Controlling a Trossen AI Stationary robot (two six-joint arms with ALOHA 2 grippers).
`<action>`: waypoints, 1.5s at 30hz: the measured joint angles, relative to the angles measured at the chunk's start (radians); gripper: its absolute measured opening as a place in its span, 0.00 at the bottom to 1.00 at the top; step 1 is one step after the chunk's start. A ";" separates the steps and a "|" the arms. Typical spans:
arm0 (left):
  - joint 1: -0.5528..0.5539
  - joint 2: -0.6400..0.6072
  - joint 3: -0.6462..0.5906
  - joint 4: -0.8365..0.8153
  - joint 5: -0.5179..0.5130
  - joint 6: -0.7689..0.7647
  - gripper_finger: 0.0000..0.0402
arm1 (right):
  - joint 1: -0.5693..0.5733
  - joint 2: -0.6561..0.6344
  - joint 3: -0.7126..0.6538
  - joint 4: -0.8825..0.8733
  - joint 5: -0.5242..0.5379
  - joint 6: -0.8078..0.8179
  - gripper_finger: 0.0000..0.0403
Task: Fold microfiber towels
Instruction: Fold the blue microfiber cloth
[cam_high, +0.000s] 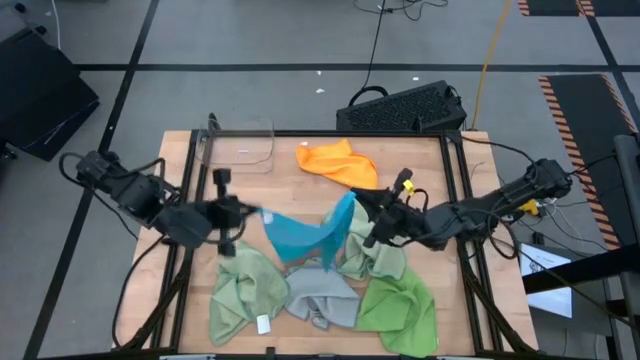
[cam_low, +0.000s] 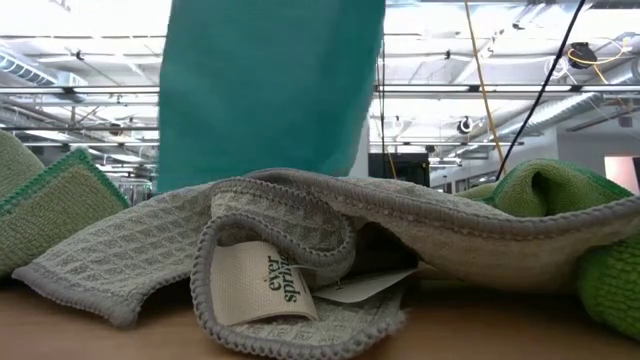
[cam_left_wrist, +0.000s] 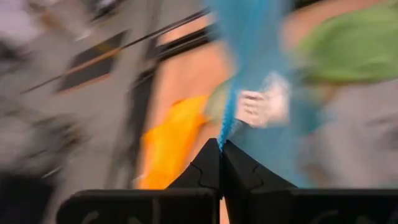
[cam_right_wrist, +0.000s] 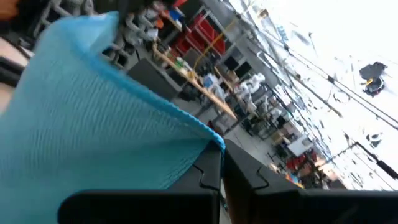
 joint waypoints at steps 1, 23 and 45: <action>0.028 -0.004 0.000 -0.035 -0.047 -0.019 0.01 | -0.026 -0.001 -0.014 -0.007 -0.001 0.016 0.00; 0.564 -0.006 -0.374 0.097 0.334 0.055 0.01 | -0.536 -0.013 -0.335 0.012 -0.620 0.451 0.00; 0.383 -0.006 -0.641 0.267 0.538 -0.092 0.01 | -0.285 -0.007 -0.433 -0.024 -0.840 0.976 0.00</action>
